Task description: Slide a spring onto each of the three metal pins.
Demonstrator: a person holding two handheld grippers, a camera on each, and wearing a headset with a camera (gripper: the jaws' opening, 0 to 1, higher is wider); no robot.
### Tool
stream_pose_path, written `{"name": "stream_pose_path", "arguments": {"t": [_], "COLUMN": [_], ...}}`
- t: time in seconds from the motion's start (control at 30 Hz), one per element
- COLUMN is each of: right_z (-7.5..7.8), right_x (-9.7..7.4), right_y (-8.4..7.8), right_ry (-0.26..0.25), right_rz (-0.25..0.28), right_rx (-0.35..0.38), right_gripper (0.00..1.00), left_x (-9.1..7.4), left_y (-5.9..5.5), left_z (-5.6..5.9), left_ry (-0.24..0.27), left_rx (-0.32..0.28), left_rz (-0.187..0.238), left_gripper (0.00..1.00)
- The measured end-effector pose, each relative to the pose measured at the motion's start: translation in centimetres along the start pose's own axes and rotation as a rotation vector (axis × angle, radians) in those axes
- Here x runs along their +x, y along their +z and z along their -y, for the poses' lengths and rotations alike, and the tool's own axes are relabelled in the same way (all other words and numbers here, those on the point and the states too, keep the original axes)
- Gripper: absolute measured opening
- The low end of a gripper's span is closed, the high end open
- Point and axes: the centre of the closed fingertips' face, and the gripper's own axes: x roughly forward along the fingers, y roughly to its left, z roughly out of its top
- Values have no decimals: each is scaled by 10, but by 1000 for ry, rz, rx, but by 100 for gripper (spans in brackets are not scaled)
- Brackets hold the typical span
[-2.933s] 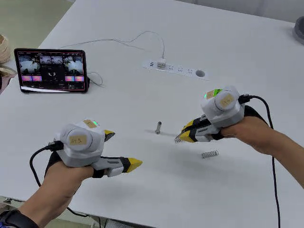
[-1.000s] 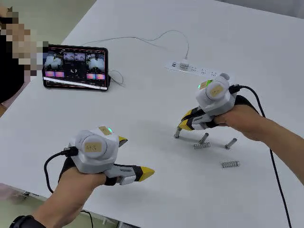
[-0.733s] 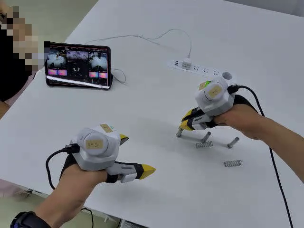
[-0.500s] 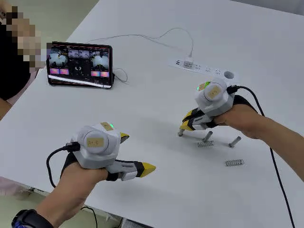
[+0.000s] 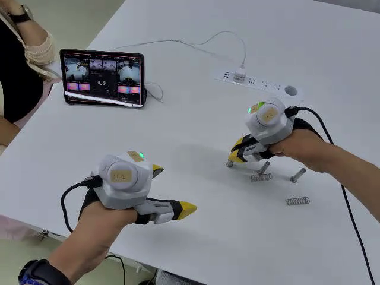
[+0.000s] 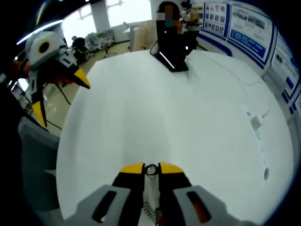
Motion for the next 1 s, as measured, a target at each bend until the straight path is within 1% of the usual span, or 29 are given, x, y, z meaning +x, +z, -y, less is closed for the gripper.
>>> {"name": "stream_pose_path", "arguments": {"t": [0.23, 0.47, 0.6, 0.87, 1.0], "right_z": [0, -2, 0, 0, -1], "right_x": [6, 8, 9, 2, -3], "right_y": [-3, -8, -10, -9, -12], "right_ry": [0, 3, -4, -13, -28], "right_rz": [-9, -18, -18, -18, -20], "right_rx": [-5, 0, -2, -3, 3], "right_gripper": [13, 13, 13, 24, 34], "left_x": [0, 0, 1, 2, 3], "left_y": [0, -1, -1, 1, 2], "left_z": [0, 0, 0, 3, 5], "left_ry": [-1, -1, -1, -6, -10], "left_rx": [0, -5, -6, -6, 0], "left_rz": [-1, 1, -2, 3, 6], "left_gripper": [72, 71, 71, 71, 71]}}
